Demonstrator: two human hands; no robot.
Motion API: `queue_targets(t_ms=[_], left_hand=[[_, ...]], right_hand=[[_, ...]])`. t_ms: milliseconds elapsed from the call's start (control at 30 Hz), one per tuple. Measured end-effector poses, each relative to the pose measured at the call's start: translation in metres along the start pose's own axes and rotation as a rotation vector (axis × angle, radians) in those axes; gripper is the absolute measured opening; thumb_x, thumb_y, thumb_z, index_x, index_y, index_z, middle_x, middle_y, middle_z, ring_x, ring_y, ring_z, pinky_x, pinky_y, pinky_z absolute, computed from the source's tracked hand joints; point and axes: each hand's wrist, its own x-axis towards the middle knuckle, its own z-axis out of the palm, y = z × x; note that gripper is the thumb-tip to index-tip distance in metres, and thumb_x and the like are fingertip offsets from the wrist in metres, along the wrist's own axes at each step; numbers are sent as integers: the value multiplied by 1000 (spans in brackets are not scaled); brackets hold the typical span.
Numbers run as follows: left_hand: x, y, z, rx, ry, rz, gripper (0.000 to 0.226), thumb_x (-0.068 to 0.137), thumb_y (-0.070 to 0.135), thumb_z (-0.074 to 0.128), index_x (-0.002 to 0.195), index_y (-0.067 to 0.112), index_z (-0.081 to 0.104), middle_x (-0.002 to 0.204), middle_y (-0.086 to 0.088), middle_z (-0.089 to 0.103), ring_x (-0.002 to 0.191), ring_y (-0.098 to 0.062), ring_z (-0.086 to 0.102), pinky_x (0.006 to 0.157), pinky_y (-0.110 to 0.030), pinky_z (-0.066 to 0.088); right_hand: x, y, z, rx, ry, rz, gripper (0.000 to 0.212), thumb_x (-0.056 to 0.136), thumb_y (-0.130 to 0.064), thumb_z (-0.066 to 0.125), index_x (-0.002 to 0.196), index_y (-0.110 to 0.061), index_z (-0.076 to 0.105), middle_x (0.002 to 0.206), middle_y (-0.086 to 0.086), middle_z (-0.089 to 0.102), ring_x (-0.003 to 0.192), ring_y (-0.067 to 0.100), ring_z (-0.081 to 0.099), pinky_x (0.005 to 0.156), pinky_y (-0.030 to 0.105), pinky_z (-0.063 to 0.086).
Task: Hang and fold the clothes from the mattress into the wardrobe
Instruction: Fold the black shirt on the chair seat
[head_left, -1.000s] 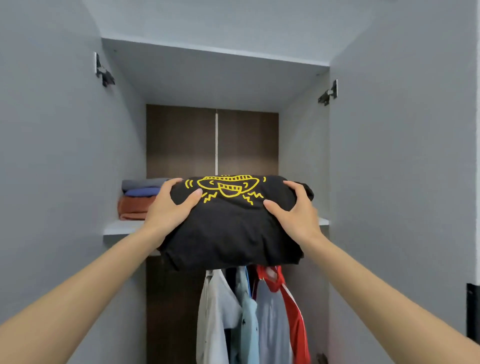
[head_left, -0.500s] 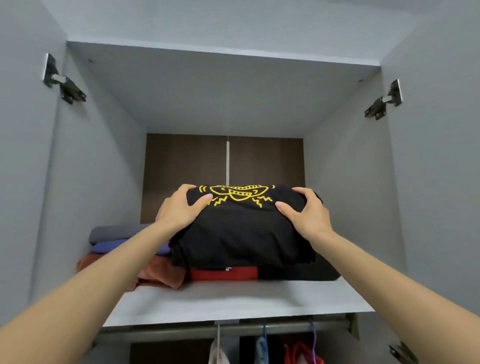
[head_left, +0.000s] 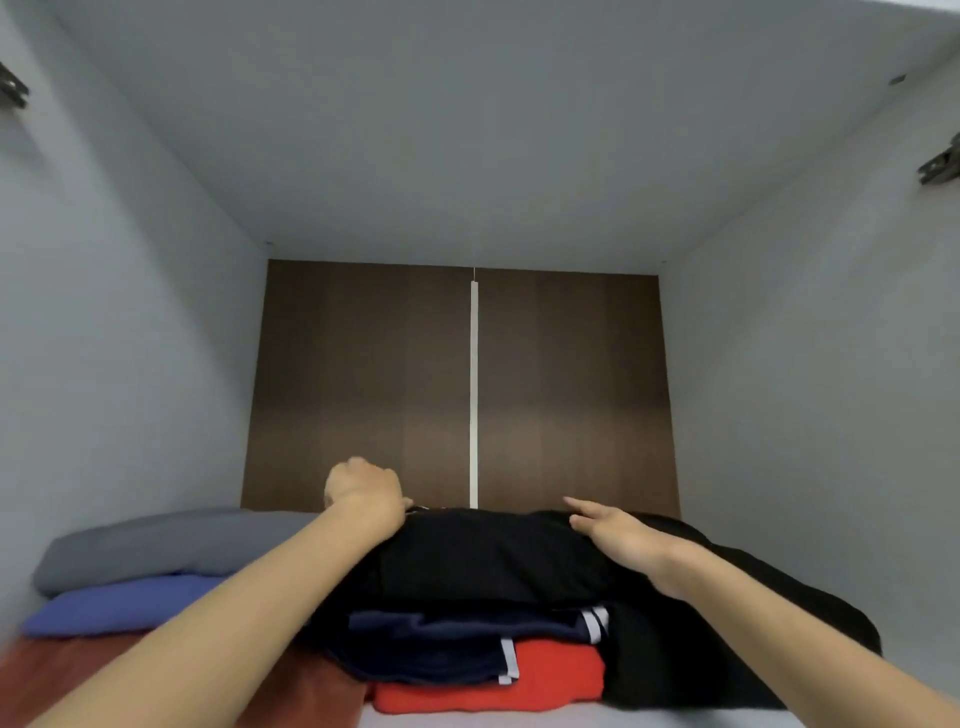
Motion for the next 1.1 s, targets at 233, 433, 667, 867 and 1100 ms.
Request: queue_targets(t_ms=[233, 433, 667, 867, 1100], left_hand=[[-2, 42, -1, -129, -160, 107, 71, 91, 68, 19, 137, 23, 47, 140, -10, 46, 127, -34, 41, 104, -51, 36], [-24, 26, 43, -243, -56, 190, 59, 95, 60, 13, 145, 35, 33, 149, -4, 38, 134, -33, 34, 109, -48, 29], [-58, 24, 23, -302, -36, 240, 52, 100, 49, 17, 150, 36, 18, 156, 0, 25, 144, -32, 15, 115, -56, 8], [-117, 31, -7, -522, 169, 328, 49, 100, 40, 31, 148, 34, 26, 156, -3, 24, 142, -24, 26, 116, -46, 20], [-248, 44, -36, -727, 303, 401, 44, 99, 37, 38, 143, 35, 37, 146, 9, 40, 131, -16, 42, 98, -35, 39]], right_hand=[[17, -38, 13, -434, 11, -184, 45, 101, -45, 25, 145, -37, 34, 153, 1, 34, 141, 25, 28, 116, 38, 21], [7, -3, 67, -664, 46, -102, 46, 101, -50, 13, 147, -50, 13, 161, -1, 10, 148, 29, 5, 115, 57, 8], [-27, -15, 46, -593, 177, -174, 41, 100, -41, 34, 139, -39, 42, 145, -1, 47, 134, 23, 41, 106, 37, 35], [-99, -11, 1, -505, 387, -200, 38, 94, -28, 47, 130, -38, 53, 124, -5, 64, 115, 24, 57, 91, 36, 48], [-211, 15, -31, -319, 455, -236, 25, 94, -23, 51, 114, -33, 62, 94, -18, 63, 86, 10, 62, 75, 29, 50]])
